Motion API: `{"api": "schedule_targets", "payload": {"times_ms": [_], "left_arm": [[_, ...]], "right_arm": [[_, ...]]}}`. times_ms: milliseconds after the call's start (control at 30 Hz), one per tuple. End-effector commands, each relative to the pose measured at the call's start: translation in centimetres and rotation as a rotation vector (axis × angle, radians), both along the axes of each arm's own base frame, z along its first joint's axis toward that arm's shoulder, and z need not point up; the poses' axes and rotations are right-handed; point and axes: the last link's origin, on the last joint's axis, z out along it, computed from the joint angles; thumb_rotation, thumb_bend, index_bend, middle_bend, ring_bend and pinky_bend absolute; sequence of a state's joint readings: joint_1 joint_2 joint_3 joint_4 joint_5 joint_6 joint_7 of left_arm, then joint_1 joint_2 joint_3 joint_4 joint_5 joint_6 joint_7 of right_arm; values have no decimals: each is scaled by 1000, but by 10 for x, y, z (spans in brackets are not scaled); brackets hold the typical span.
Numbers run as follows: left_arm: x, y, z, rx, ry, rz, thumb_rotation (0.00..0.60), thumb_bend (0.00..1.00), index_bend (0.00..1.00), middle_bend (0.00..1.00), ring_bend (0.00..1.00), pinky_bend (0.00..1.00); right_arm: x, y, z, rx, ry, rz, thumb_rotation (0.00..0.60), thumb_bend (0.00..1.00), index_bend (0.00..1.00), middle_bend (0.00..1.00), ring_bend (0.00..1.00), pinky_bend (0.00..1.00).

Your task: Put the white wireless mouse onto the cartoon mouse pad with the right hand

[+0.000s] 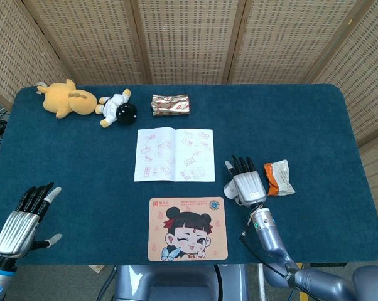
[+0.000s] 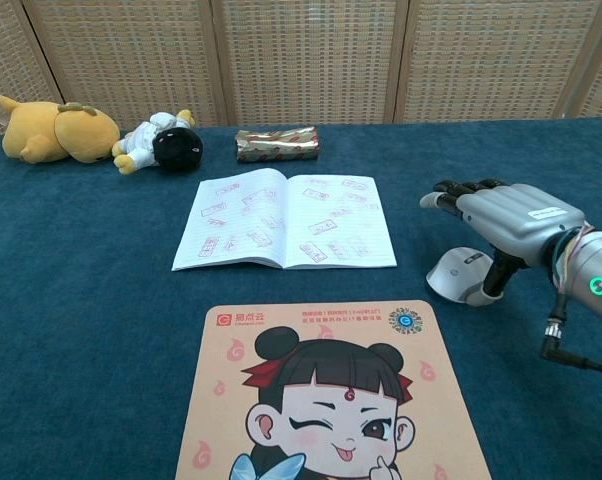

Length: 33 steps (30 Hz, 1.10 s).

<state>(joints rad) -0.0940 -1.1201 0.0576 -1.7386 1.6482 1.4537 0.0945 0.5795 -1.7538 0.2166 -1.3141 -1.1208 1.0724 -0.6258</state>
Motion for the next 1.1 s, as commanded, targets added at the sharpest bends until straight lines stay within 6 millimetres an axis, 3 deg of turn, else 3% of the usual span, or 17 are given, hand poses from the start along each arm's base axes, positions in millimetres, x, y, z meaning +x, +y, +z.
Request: {"api": "schedule_targets", "payload": {"times_ms": [33,1100], "left_arm": [[0,0,0,0,-1,0,600,58,0,0,0,0],[-2,1,-3,-11,2,6,600,60,0,0,0,0]], "right_arm": [[1,-1,-2,3,2,2,600,0,0,0,0,0],[22,-23,-14,5,15,23,600,0,0,0,0,0]]}}
